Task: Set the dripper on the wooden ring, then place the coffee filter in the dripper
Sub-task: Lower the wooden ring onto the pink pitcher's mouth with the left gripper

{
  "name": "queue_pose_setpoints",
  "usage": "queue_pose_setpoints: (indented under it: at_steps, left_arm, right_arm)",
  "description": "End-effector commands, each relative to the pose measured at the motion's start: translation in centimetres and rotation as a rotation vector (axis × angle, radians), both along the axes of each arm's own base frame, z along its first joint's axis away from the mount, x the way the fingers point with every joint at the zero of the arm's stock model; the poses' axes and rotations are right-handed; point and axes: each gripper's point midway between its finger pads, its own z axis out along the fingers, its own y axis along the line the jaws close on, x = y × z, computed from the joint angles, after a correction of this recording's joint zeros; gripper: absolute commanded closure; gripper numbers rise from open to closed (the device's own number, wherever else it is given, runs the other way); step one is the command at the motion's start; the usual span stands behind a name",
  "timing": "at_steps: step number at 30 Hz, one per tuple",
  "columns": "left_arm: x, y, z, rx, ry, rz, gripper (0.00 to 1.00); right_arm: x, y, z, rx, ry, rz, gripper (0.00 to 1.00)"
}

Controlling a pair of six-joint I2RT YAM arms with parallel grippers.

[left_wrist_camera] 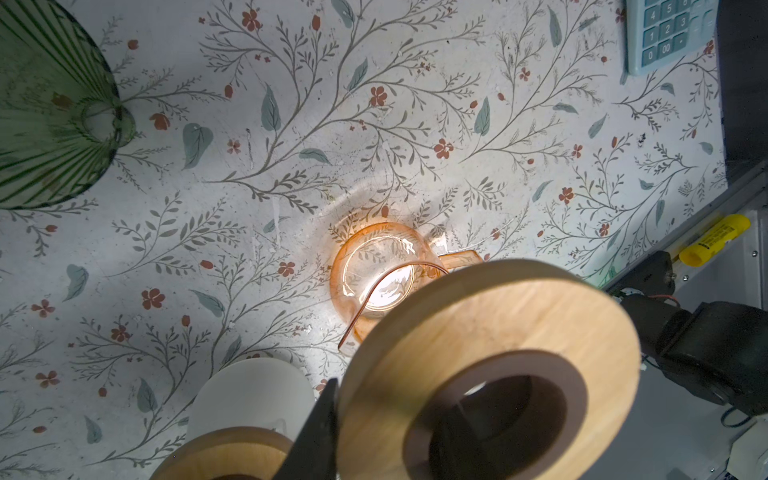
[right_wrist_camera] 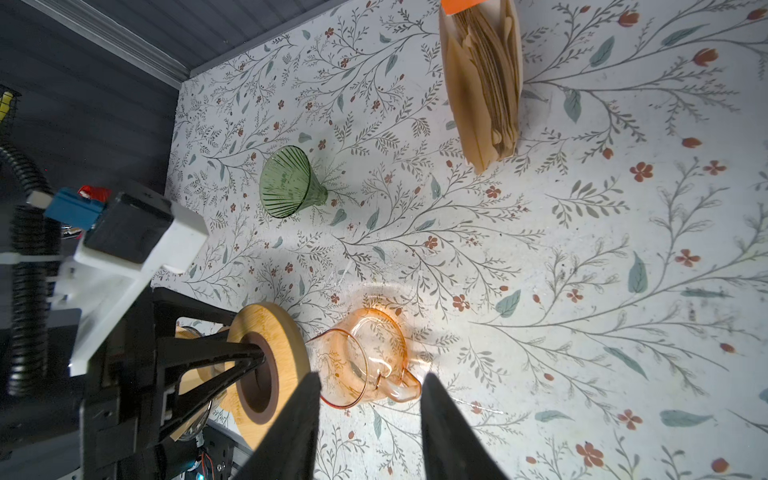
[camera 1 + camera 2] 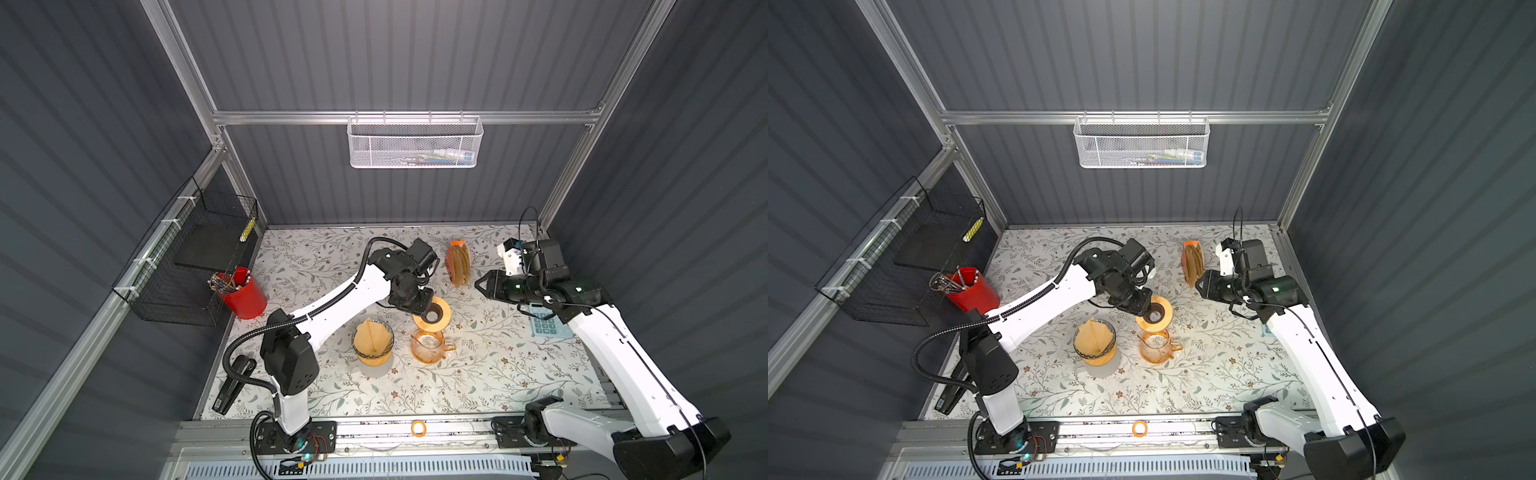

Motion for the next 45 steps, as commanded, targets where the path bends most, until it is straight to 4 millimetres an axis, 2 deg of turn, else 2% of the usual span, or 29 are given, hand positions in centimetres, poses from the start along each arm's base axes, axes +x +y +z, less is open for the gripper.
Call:
queue_pose_setpoints:
  at_steps: [1,22,45]
  left_arm:
    - [-0.8,0.2,-1.7,0.058,0.035,-0.018,0.76]
    - [-1.9,-0.4,-5.5,0.11,0.082,-0.03,0.76]
    - [-1.9,-0.9,-7.6,0.118,0.075,-0.008,0.76]
  right_arm:
    - [-0.1,0.1,-0.1,0.02,0.003,0.001,0.58]
    - [0.0,0.2,-0.8,0.029,0.022,-0.003,0.58]
    - [0.1,0.4,-1.1,0.035,0.03,0.0,0.58]
